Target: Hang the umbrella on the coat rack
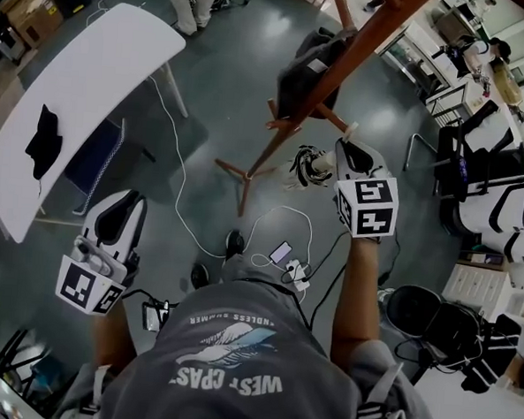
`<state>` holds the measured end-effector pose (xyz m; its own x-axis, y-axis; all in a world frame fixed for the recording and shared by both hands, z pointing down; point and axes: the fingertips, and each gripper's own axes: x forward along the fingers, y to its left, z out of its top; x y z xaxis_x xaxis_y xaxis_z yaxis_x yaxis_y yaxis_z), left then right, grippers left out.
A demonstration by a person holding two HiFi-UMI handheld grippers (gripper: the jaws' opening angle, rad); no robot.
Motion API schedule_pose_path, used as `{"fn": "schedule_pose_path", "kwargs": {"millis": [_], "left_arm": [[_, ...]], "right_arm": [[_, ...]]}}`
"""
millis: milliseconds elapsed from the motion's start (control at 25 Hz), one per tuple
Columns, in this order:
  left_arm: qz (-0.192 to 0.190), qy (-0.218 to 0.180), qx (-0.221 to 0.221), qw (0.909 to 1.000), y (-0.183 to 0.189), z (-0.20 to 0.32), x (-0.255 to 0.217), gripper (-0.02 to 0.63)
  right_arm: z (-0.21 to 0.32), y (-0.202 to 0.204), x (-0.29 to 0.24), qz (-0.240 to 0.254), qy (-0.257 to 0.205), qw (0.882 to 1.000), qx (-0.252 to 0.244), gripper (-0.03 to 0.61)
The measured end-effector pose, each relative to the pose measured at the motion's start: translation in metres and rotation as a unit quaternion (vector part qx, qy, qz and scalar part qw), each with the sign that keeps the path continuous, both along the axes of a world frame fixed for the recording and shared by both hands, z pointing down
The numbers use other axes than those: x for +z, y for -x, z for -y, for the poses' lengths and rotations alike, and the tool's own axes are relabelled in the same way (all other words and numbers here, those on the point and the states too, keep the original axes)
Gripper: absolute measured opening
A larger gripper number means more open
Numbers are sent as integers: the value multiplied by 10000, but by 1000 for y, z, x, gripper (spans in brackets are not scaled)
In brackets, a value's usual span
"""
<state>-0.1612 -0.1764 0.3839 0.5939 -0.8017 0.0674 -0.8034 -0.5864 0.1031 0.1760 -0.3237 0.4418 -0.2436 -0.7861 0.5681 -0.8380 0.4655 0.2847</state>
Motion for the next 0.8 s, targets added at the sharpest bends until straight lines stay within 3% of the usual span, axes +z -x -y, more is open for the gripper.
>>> {"fn": "schedule_pose_path", "kwargs": {"millis": [800], "left_arm": [[-68,14,88,9999,-2,0,2,55]], "right_arm": [[5,2,8,-902,113,9958,-78,28]]}}
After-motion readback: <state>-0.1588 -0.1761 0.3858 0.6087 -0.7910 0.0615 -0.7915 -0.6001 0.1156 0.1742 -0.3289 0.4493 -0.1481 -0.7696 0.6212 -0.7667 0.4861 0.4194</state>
